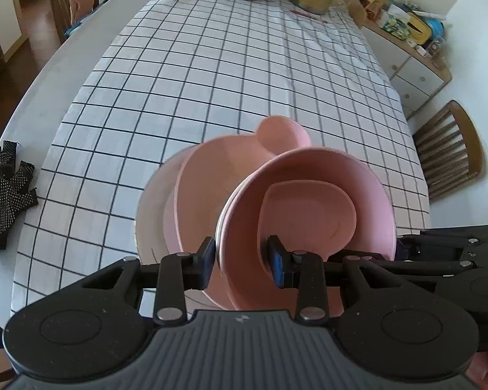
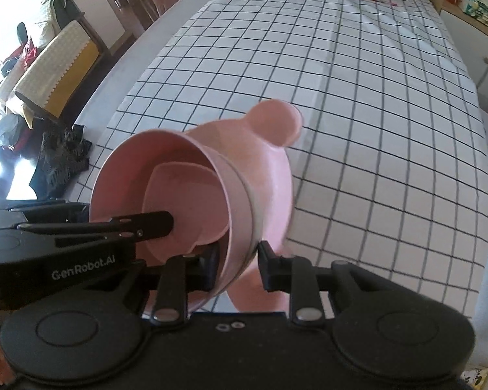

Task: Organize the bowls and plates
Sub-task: 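Lift the pink bowl with heart dish and carry it over the bear-ear plate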

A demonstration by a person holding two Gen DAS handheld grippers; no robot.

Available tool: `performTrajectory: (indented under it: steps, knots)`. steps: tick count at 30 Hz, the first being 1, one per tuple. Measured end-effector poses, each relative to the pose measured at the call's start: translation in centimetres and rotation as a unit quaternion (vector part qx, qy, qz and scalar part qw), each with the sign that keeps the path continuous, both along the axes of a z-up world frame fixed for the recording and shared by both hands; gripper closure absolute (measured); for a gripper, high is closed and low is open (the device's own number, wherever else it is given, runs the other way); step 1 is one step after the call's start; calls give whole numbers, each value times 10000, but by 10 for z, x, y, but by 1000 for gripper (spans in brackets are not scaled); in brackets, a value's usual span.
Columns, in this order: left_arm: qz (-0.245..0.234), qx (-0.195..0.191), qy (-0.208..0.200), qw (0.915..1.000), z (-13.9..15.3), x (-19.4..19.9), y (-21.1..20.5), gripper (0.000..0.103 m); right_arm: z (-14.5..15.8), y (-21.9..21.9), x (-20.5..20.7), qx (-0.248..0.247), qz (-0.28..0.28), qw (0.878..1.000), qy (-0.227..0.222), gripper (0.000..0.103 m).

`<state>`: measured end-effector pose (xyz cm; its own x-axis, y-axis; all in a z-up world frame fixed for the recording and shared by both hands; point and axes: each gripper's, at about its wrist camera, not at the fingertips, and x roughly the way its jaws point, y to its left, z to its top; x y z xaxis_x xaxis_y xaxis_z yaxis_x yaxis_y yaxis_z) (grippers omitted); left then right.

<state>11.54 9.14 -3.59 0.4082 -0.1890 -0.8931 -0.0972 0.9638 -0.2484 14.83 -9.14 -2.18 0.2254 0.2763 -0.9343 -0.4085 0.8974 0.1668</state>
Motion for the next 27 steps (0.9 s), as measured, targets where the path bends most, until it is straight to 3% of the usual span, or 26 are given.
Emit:
performTrajectory:
  steps: [12, 27]
  knots:
    - [-56, 65, 263, 9996, -20, 32, 17, 72, -21, 19, 28, -28, -117, 9994, 331, 79]
    - [-142, -1, 355, 9993, -36, 42, 18, 72, -33, 23, 36, -230, -233, 9984, 451, 79]
